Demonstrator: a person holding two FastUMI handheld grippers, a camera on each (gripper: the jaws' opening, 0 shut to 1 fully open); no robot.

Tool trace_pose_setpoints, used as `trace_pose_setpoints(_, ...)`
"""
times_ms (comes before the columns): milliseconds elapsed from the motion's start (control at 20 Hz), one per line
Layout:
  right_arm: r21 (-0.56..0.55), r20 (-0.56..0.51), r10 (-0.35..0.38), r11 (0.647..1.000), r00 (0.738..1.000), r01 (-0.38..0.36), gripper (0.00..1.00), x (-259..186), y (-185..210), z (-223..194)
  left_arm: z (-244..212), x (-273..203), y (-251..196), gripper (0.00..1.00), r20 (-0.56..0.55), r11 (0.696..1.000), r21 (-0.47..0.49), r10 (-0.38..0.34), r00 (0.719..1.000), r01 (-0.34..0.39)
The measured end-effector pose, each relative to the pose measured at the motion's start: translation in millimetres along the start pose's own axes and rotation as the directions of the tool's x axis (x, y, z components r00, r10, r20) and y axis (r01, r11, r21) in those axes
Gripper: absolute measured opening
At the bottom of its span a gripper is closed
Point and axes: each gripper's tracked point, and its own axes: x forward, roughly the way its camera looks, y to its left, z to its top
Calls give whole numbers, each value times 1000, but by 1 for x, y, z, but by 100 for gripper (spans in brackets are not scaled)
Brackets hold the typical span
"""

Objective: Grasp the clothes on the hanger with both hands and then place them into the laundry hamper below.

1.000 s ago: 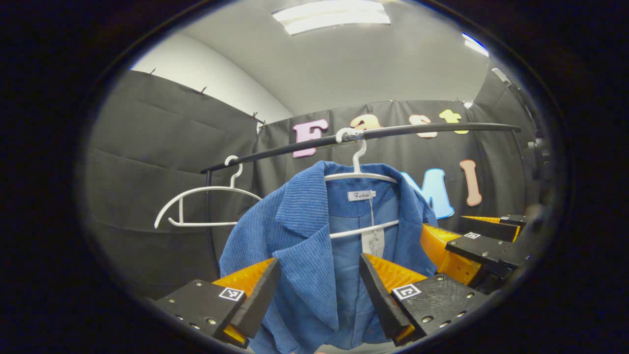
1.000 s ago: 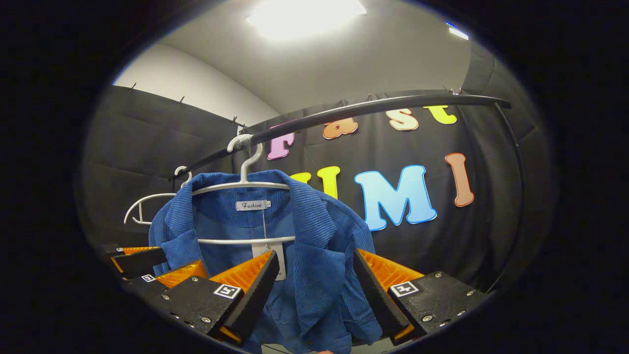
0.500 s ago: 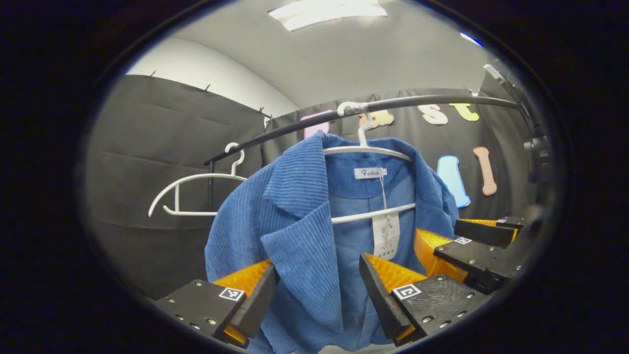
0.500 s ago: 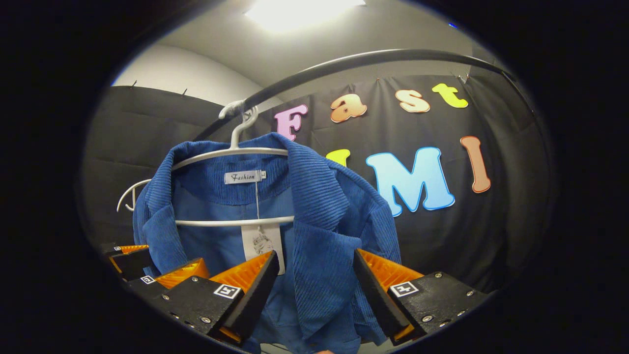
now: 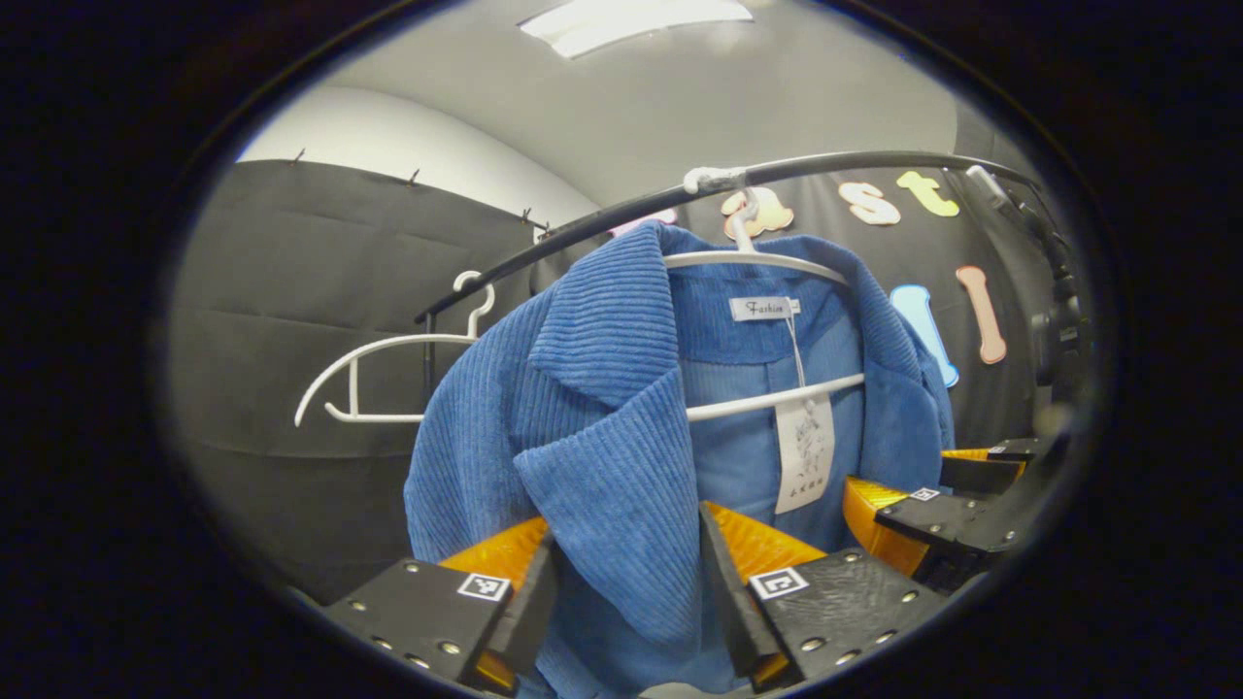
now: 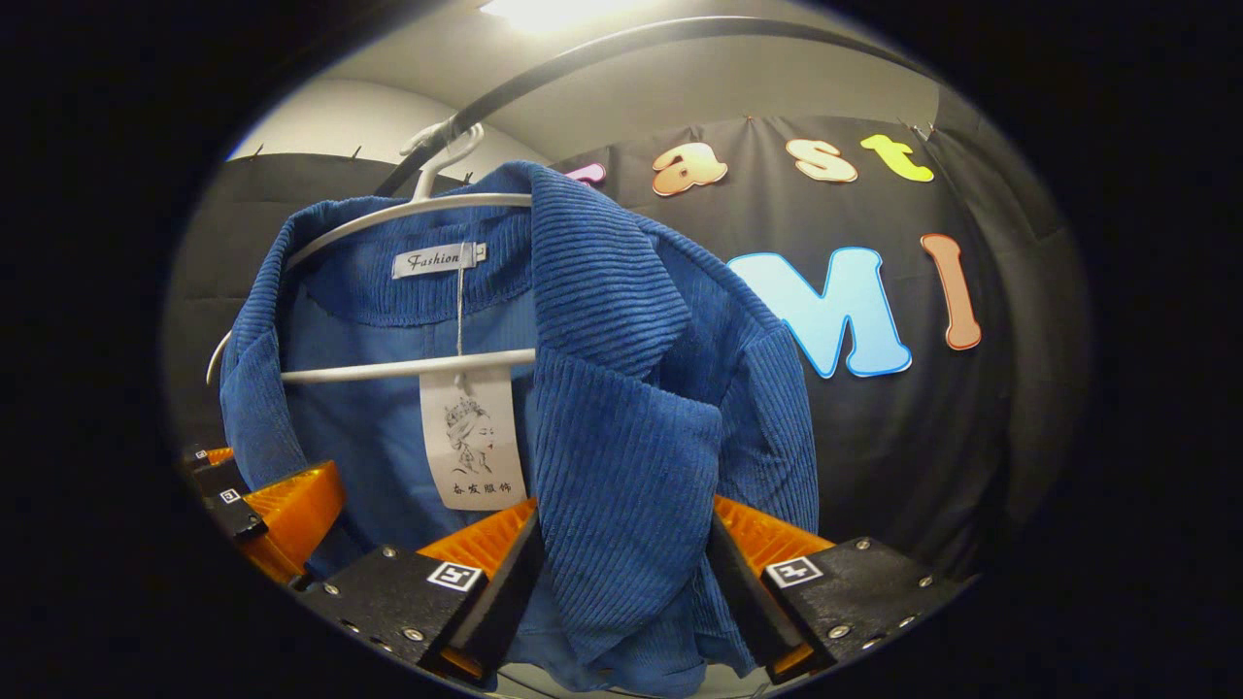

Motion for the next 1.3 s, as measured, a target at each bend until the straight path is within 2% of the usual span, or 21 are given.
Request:
trace_pose_setpoints(50,0,-2,6,1000,1000,-6,84,0,2,0,-1,1,-1,69,-7,1000,4,-4,1000,4)
trace_pose_setpoints(100,-10,3,-1,1000,1000,1,64,1,2,1,-3,1,-1,69,-13,1000,7,-12,1000,12)
trace_pose_setpoints(150,-20,8,-5,1000,1000,5,53,0,1,3,-3,1,-2,69,-14,1000,6,-24,1000,24)
trace_pose_setpoints(200,-28,9,-7,1000,1000,7,32,-2,3,5,-4,3,-1,69,-12,1000,9,-28,1000,28)
trace_pose_setpoints(300,-43,27,-10,999,1000,11,10,-5,6,9,-6,3,-1,47,-22,999,-9,-42,999,42)
trace_pose_setpoints(350,-48,44,-3,999,999,5,10,-7,7,13,-7,6,-3,36,-22,998,-15,-65,998,65)
trace_pose_setpoints(400,-53,63,7,999,998,-4,7,-11,9,19,-4,-2,6,24,-19,999,-11,-31,999,31)
trace_pose_setpoints(450,-63,84,11,998,996,-6,7,-14,10,24,-4,1,8,13,-16,999,-16,-30,999,30)
trace_pose_setpoints(500,-75,102,11,997,995,-3,6,-17,10,30,-3,3,3,8,-19,998,-29,-53,998,52)
trace_pose_setpoints(750,-95,204,-26,994,979,47,5,-33,4,64,19,-19,5,3,26,995,-9,-103,994,103)
trace_pose_setpoints(800,-89,216,-31,995,976,52,6,-34,3,70,27,-23,5,8,39,994,-6,-110,993,110)
trace_pose_setpoints(850,-82,226,-34,995,974,54,6,-35,2,76,33,-27,7,3,50,994,-3,-113,992,113)
trace_pose_setpoints(1000,-58,263,-48,996,964,65,6,-41,-1,95,57,-41,12,4,80,992,-4,-123,989,124)
trace_pose_setpoints(1050,-52,278,-54,996,959,71,6,-44,-3,103,64,-44,14,8,92,992,-2,-125,988,126)
trace_pose_setpoints(1300,-36,352,-76,995,933,95,5,-50,-10,140,102,-49,36,8,147,994,-21,-107,983,112)
